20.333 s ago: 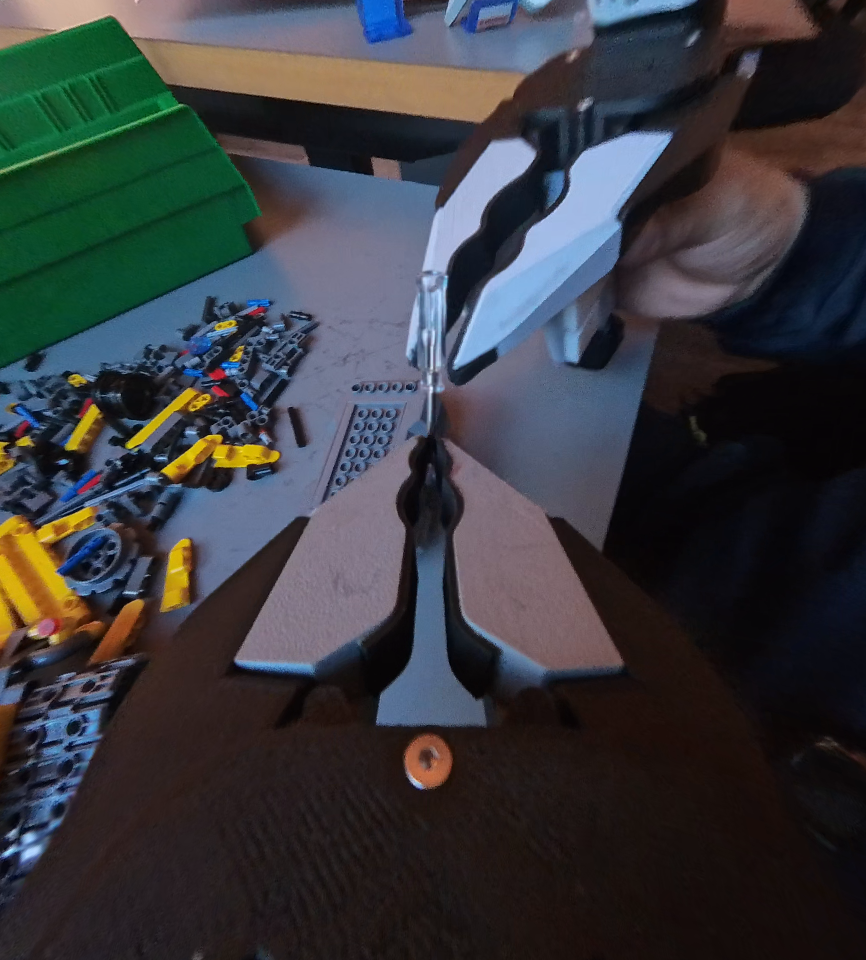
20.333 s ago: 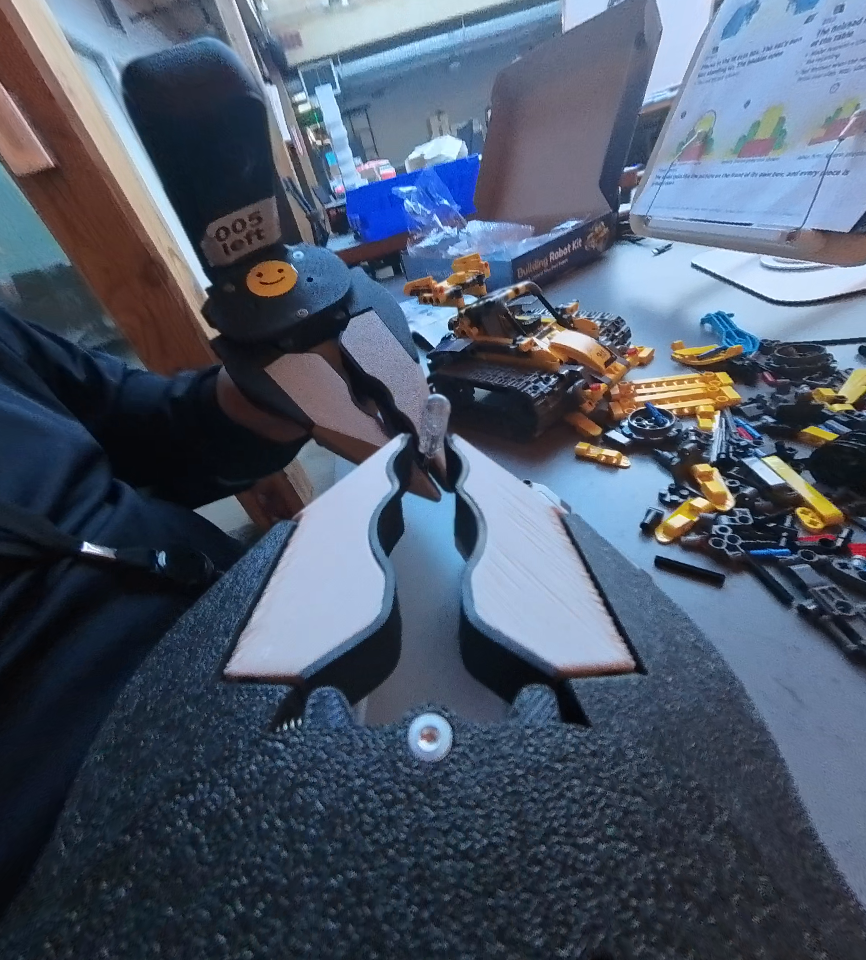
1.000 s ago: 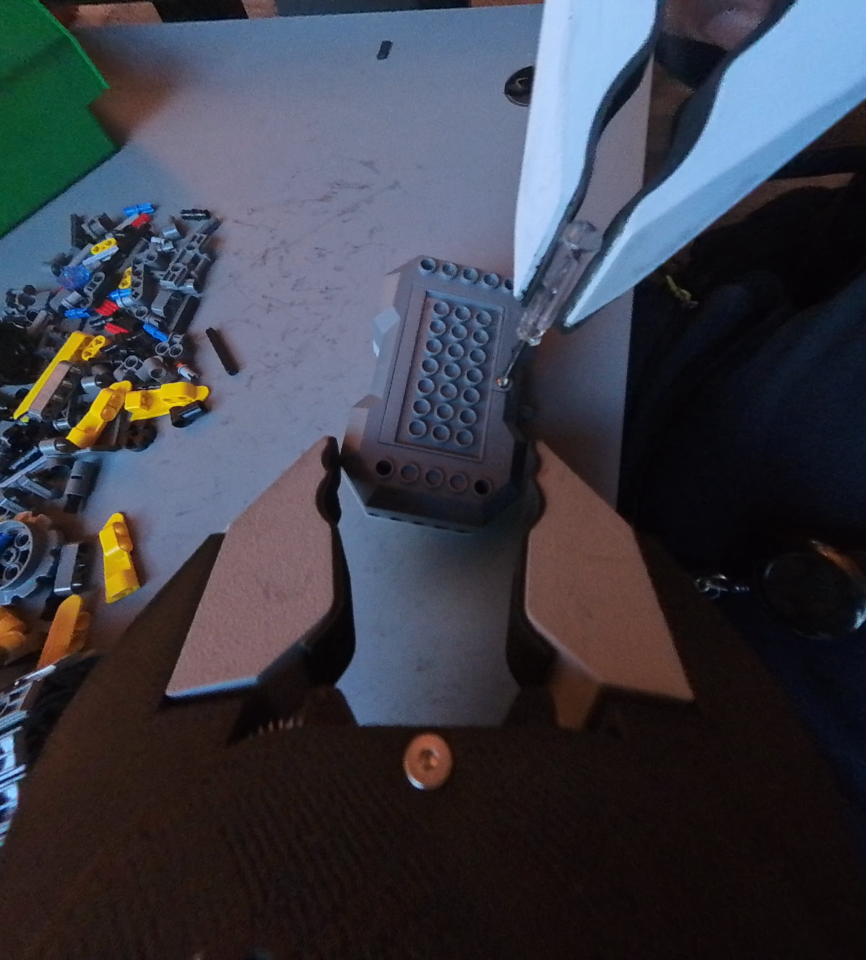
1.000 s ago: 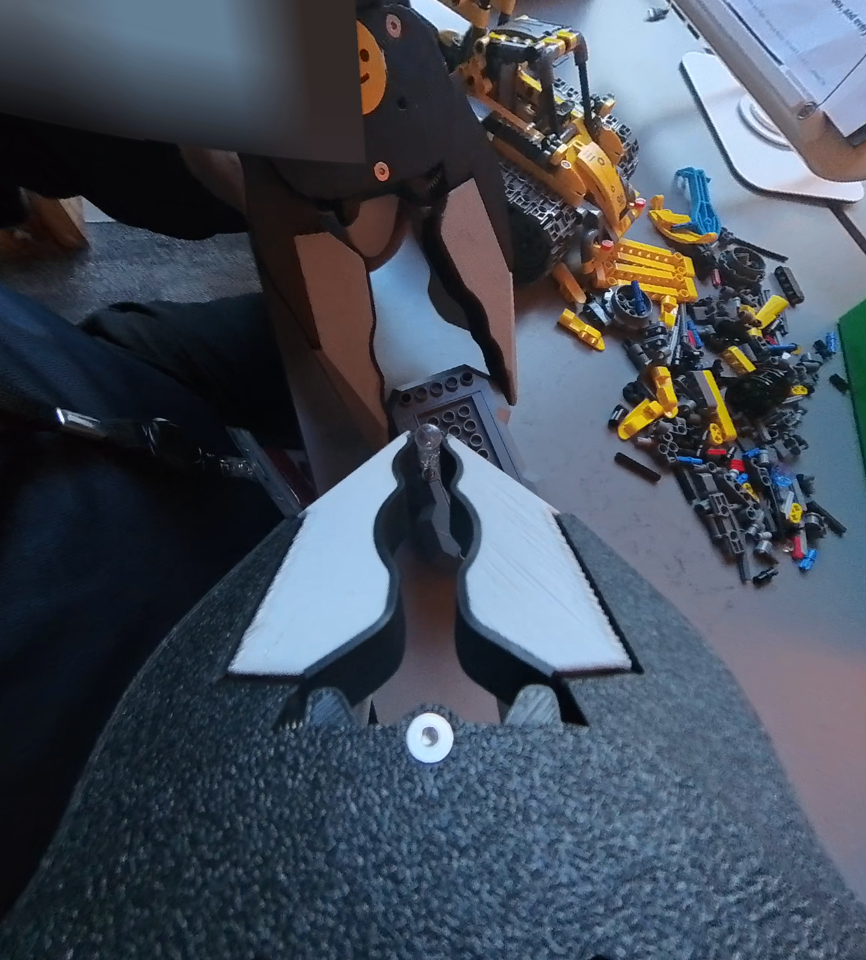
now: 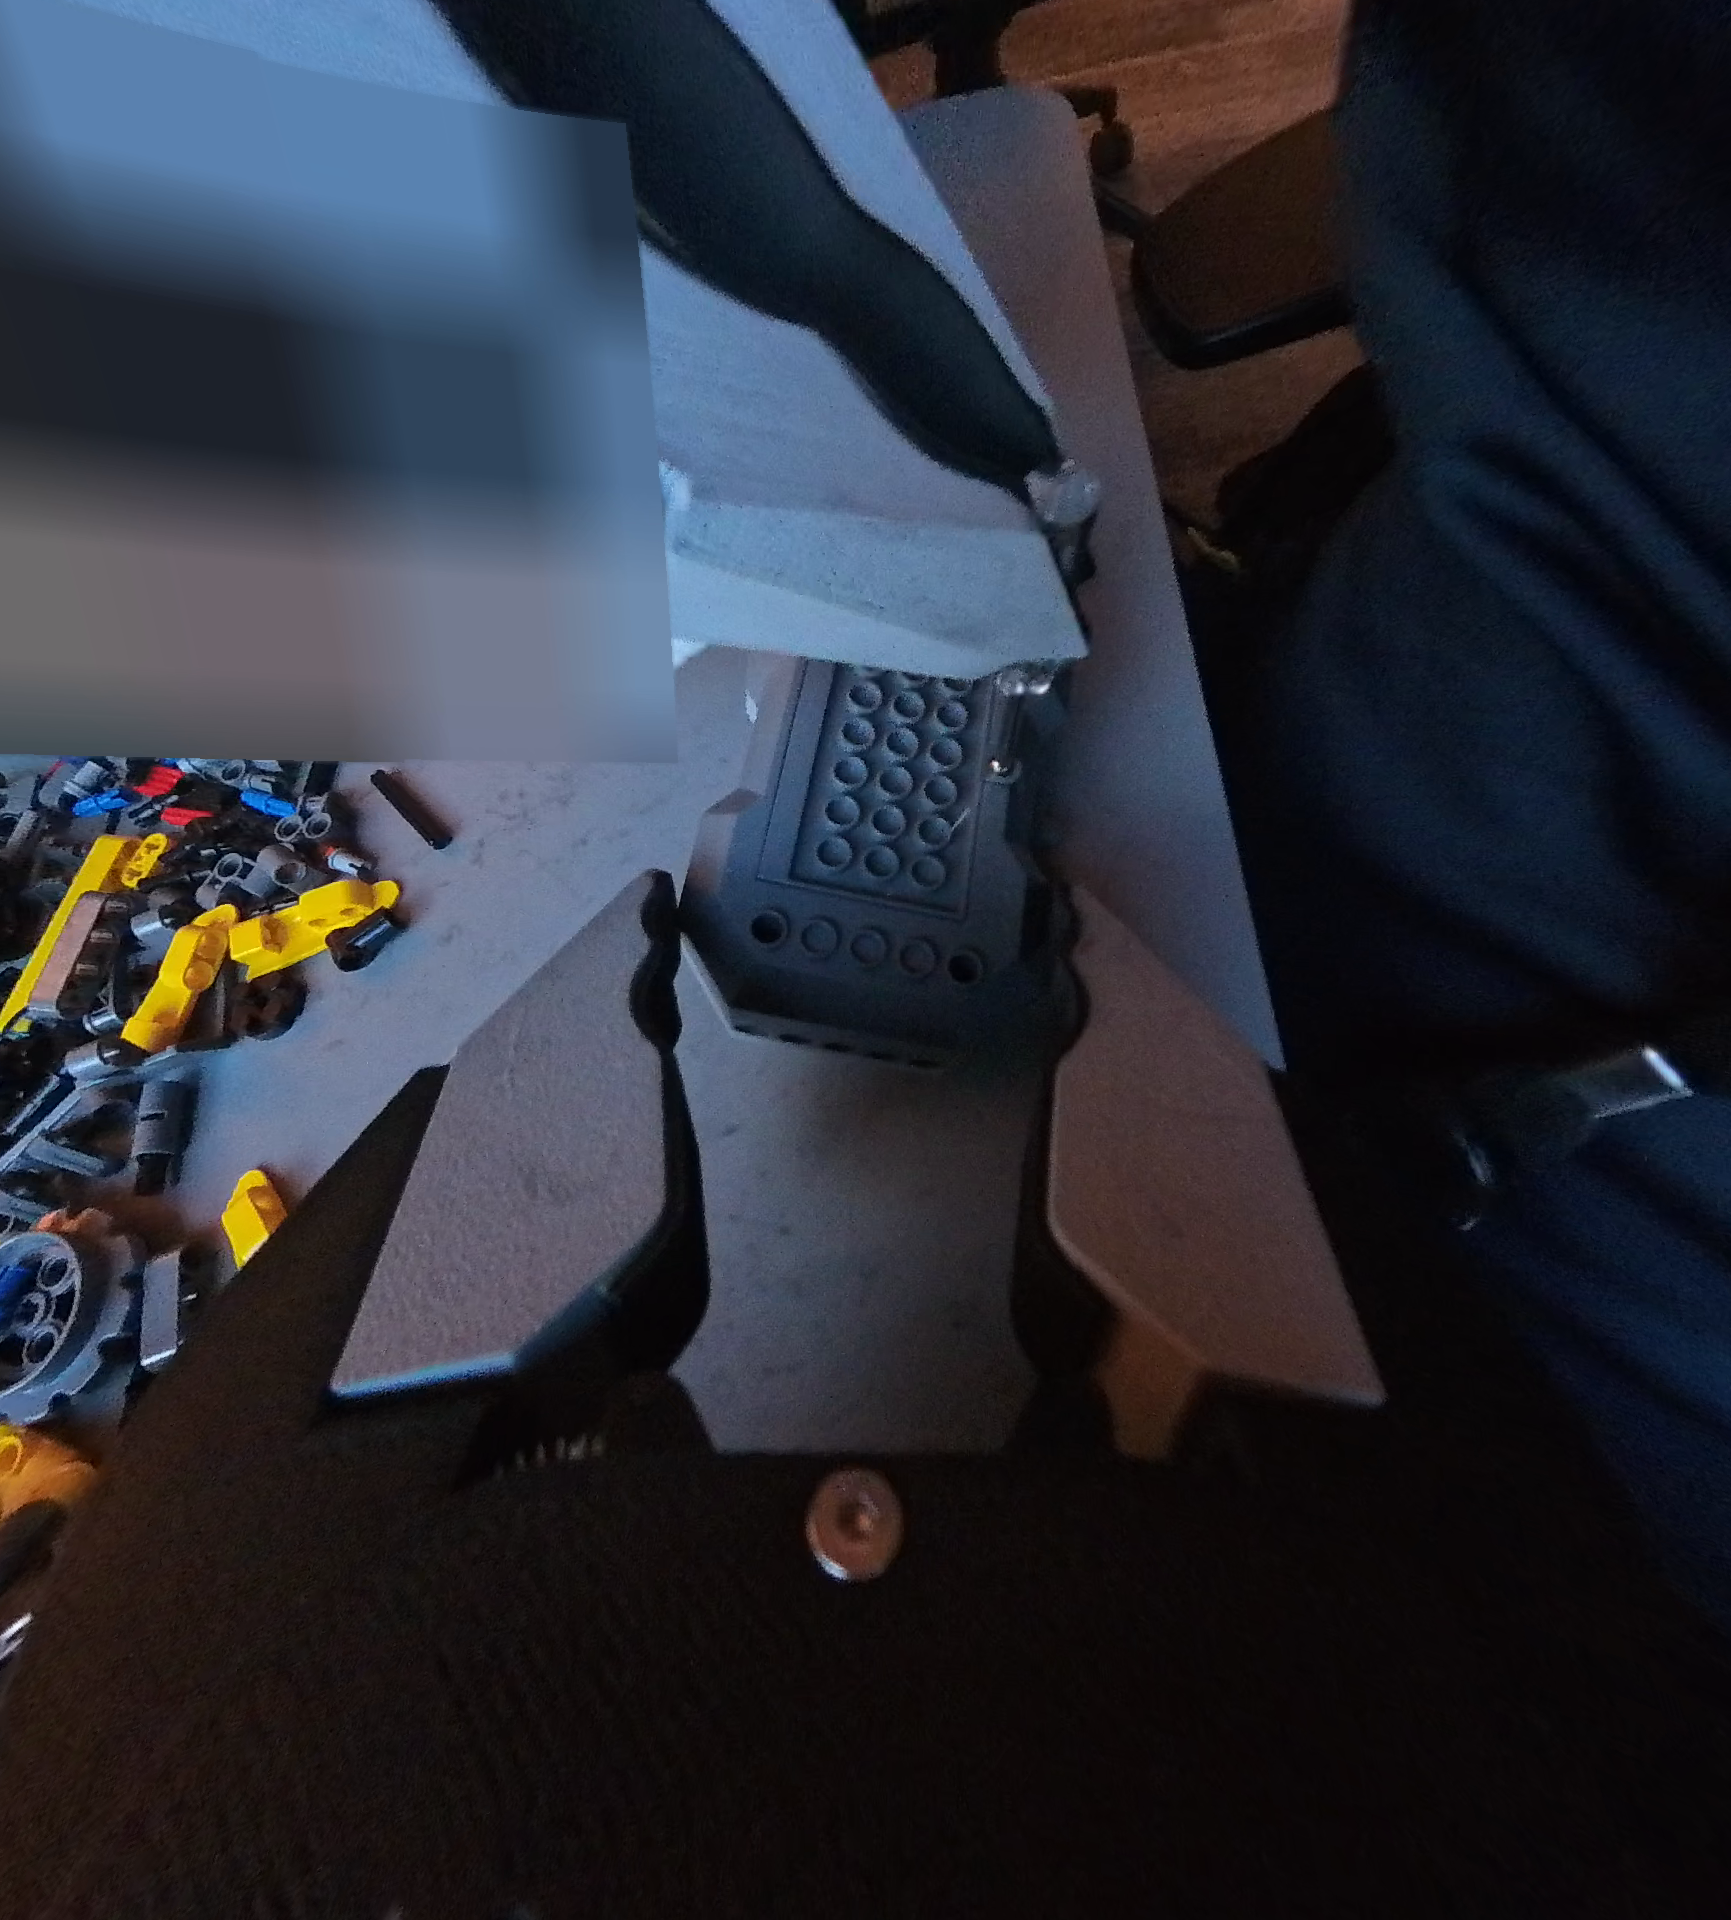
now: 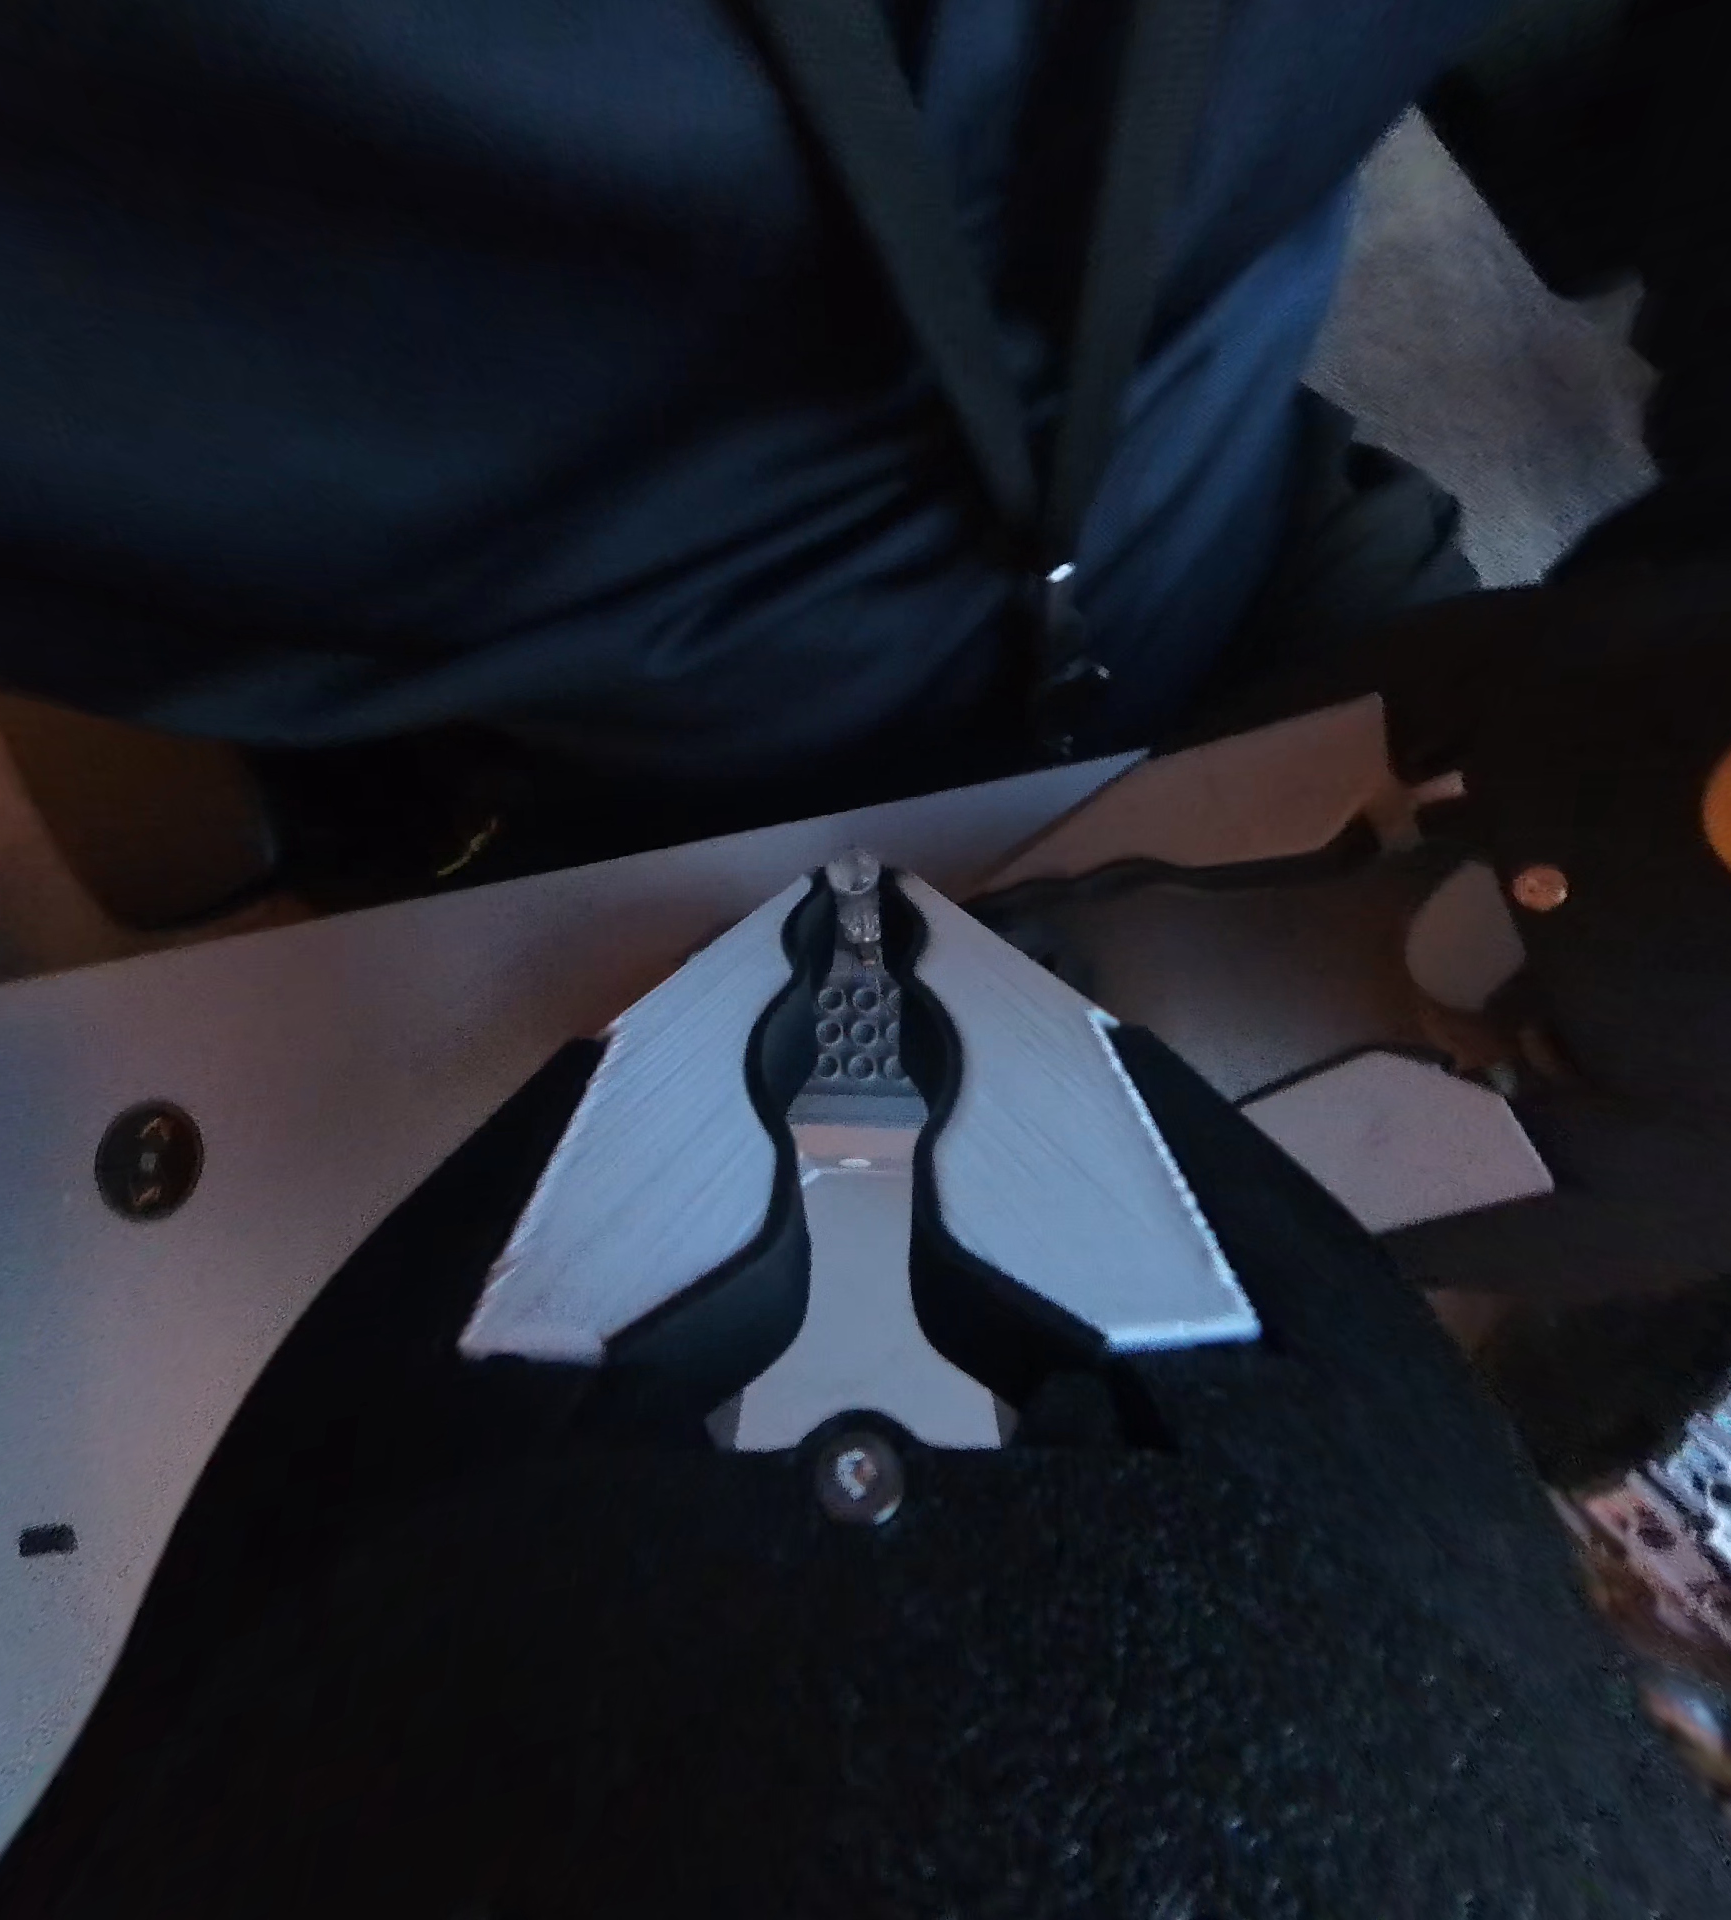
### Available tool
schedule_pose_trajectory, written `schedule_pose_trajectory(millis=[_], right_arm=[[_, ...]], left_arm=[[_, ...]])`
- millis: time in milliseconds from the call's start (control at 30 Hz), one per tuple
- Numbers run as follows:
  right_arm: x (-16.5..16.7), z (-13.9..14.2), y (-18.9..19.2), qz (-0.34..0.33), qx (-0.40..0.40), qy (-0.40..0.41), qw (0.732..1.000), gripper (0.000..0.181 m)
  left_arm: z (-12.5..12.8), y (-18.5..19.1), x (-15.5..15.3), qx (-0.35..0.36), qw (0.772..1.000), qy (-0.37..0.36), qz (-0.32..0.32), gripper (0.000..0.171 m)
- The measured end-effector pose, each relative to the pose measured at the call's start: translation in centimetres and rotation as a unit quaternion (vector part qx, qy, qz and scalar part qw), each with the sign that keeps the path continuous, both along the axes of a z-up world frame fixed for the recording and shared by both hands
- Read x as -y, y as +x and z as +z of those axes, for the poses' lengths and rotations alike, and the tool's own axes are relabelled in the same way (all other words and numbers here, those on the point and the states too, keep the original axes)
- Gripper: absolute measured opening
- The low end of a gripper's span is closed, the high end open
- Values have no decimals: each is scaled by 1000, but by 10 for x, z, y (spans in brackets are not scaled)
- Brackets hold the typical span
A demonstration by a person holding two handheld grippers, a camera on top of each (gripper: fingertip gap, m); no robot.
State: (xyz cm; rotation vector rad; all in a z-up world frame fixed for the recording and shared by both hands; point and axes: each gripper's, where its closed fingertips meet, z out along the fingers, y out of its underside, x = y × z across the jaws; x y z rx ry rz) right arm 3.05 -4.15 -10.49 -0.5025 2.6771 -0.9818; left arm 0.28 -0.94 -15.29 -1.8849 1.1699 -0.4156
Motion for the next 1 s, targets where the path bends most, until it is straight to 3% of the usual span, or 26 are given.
schedule_pose_trajectory(millis=[133,267,433,533,667,800,933,1000], right_arm=[[3,0,4,52,25,-18,998,8],[6,4,5,39,46,-31,998,8],[6,32,-10,-101,15,-69,992,8],[5,59,-24,-251,-9,-121,960,7],[-6,81,-28,-469,-13,-204,859,7],[-31,73,-17,-644,-33,-268,716,6],[-60,45,-5,-756,-48,-294,583,7],[-61,37,0,-772,-44,-309,553,7]], left_arm=[[0,0,0,3,1000,-3,-3,68],[0,0,0,5,1000,-5,0,68],[0,0,-1,9,1000,-12,6,68],[0,0,-4,24,999,-31,36,68],[0,0,-13,35,994,-43,94,68],[0,5,-15,38,993,-46,100,67],[0,9,-16,48,992,-60,102,67],[0,10,-16,54,991,-67,104,67]])
